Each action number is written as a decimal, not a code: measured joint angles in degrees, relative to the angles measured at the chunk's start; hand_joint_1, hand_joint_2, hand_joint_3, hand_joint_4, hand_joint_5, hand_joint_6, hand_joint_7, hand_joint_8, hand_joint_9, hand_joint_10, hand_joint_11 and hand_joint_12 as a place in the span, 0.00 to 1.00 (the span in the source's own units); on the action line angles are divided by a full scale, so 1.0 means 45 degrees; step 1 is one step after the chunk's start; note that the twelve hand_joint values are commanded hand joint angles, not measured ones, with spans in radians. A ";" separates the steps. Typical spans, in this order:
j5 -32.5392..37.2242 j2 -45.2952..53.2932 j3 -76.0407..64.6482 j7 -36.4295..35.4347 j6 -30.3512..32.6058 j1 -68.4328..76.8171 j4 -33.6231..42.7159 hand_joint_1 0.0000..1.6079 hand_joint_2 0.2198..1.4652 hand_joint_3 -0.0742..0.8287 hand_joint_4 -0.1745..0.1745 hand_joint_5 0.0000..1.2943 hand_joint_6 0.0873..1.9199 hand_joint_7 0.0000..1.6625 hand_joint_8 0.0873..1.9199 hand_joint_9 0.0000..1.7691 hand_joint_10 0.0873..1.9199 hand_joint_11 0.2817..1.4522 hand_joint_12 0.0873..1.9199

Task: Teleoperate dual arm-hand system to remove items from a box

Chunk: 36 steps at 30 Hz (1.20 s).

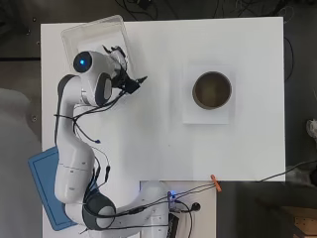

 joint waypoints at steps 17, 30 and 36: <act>-0.0712 -0.0184 -1.1232 -0.1928 -0.0581 0.6158 -0.4315 0.68 0.82 0.08 1.00 0.55 1.00 0.62 1.00 0.71 1.00 0.62 0.98; -0.7128 1.0344 -1.4961 -0.1256 0.0963 0.7197 -0.0508 0.69 0.83 0.08 1.00 0.56 1.00 0.64 1.00 0.74 1.00 0.71 0.99; -0.8305 1.0775 -1.5123 -0.0750 0.1366 0.7608 -0.1070 0.65 0.82 0.08 1.00 0.52 1.00 0.62 1.00 0.74 1.00 0.70 0.99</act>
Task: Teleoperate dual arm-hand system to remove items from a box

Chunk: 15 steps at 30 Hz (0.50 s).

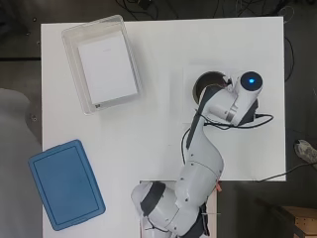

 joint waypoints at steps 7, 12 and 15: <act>0.0039 -0.0877 0.0445 0.0062 0.0102 0.0454 -0.0709 0.14 0.50 0.08 0.46 0.14 0.18 0.18 0.21 0.25 0.30 0.22 0.26; -0.0883 -0.0869 0.0792 0.1843 -0.0228 0.0659 -0.0760 0.00 0.41 0.08 0.39 0.00 0.00 0.04 0.00 0.11 0.00 0.12 0.00; -0.1695 -0.0293 0.2752 0.4021 -0.0147 -0.0999 -0.0826 0.00 0.44 0.09 0.47 0.11 0.00 0.11 0.00 0.16 0.00 0.13 0.00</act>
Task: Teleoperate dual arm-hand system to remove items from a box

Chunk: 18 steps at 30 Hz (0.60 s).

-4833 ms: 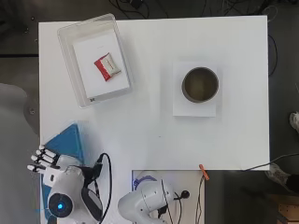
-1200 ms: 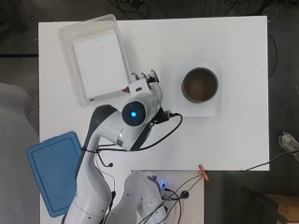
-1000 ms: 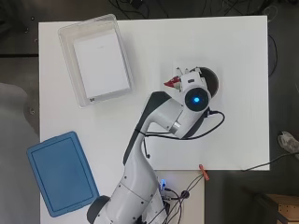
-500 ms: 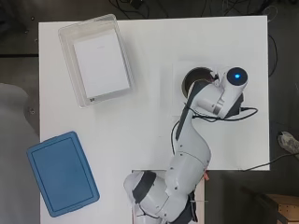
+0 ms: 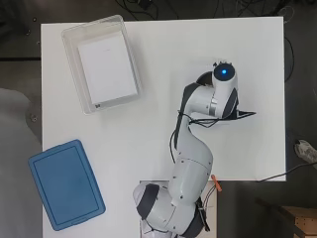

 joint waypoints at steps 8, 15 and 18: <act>0.0467 0.0631 1.2406 0.1207 -0.0449 -0.8938 0.0657 0.00 0.49 0.09 0.49 0.24 0.00 0.22 0.00 0.24 0.00 0.15 0.00; 0.3580 -0.2604 1.3116 0.0451 -0.1166 -0.6863 0.0712 0.00 0.49 0.08 0.45 0.24 0.00 0.23 0.00 0.25 0.00 0.17 0.00; 0.5107 -0.4372 0.9202 0.0177 -0.1847 -0.4696 0.0886 0.00 0.48 0.08 0.43 0.21 0.00 0.23 0.00 0.25 0.00 0.18 0.00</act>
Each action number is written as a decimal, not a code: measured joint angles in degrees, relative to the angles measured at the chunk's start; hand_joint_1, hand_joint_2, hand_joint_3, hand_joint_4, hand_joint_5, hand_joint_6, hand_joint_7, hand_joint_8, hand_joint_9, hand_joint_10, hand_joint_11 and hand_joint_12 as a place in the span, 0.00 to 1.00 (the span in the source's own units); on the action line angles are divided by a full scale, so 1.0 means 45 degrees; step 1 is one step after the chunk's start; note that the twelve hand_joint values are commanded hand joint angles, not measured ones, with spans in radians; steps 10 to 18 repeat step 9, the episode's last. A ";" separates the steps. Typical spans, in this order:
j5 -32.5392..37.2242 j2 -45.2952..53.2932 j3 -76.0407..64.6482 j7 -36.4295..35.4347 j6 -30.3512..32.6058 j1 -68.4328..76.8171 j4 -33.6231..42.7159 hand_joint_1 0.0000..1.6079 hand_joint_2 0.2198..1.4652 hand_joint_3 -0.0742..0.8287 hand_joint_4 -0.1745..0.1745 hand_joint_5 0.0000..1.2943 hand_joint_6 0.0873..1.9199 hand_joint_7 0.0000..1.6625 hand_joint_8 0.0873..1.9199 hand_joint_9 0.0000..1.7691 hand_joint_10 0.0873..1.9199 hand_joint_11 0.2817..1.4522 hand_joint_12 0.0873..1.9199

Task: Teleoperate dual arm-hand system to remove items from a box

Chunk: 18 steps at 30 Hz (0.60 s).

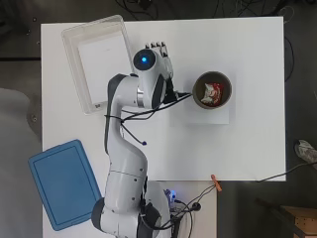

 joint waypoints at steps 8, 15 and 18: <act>0.3950 -0.3688 -0.8822 -0.0382 -0.2257 0.5014 0.1481 0.00 0.49 0.09 0.43 0.19 0.00 0.27 0.00 0.28 0.00 0.19 0.00; 0.4109 -0.3816 -0.9022 -0.0394 -0.2376 0.5249 0.1567 0.00 0.49 0.09 0.43 0.19 0.00 0.27 0.00 0.28 0.00 0.19 0.00; 0.4109 -0.3816 -0.9022 -0.0394 -0.2376 0.5249 0.1567 0.00 0.49 0.09 0.43 0.19 0.00 0.27 0.00 0.28 0.00 0.19 0.00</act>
